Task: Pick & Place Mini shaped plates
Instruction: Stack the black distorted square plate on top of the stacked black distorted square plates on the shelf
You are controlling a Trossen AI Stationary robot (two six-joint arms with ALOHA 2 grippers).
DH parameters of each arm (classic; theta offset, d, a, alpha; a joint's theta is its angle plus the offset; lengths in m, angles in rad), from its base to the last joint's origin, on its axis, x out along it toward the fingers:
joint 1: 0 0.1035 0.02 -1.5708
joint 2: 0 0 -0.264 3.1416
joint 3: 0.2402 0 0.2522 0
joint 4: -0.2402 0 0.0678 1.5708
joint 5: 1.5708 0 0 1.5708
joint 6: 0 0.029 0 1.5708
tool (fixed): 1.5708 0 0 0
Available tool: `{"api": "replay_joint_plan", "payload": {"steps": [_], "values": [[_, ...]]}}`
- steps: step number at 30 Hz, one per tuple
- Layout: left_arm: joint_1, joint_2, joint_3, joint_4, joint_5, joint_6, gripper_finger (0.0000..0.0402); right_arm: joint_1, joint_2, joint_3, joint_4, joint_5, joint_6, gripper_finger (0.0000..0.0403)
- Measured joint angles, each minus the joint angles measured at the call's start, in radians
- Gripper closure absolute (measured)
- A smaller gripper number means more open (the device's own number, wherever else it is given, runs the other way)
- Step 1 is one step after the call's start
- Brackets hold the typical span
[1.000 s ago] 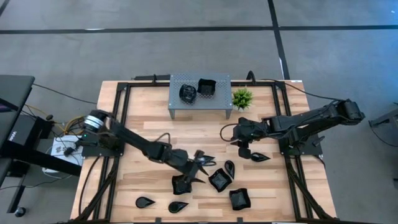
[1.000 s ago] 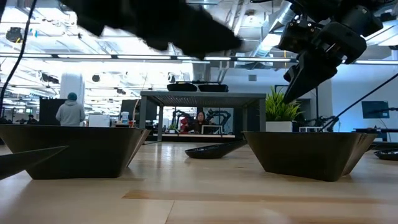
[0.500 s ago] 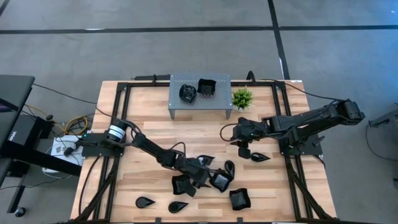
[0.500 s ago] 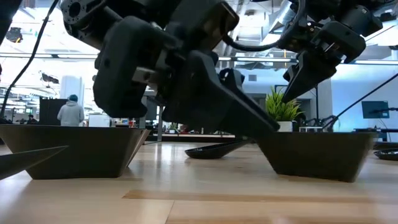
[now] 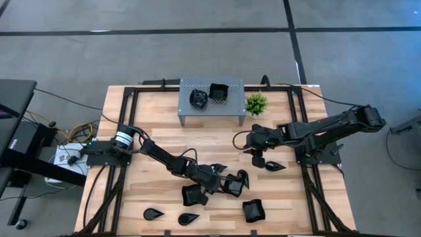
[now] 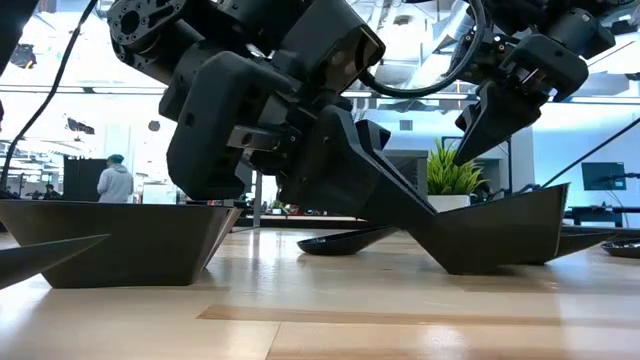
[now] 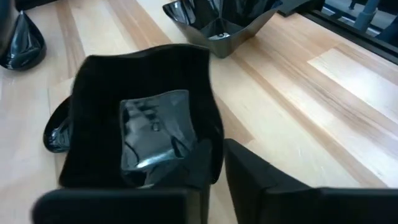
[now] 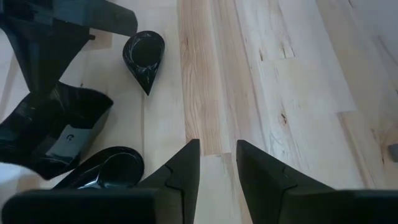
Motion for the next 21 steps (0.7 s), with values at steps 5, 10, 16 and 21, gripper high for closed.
{"api": "replay_joint_plan", "payload": {"steps": [5, 10, 16, 21], "values": [[0.0, -0.001, 0.0, 0.001, 0.0, 0.0, 0.0394, 0.0, 0.0, 0.0, 0.0, 0.0, -0.001, 0.0302], [-0.018, -0.026, -0.001, -0.005, -0.002, 0.0, 0.0395, 0.0, 0.0, 0.0, 0.0, 0.0, -0.001, 0.0302], [-0.074, -0.172, 0.0, -0.102, -0.012, 0.005, 0.0396, 0.0, 0.003, 0.0, 0.001, 0.0, -0.001, 0.0302], [-0.096, -0.324, 0.0, -0.373, -0.132, 0.008, 0.0397, 0.0, 0.003, 0.0, 0.0, 0.0, -0.001, 0.0302]]}}
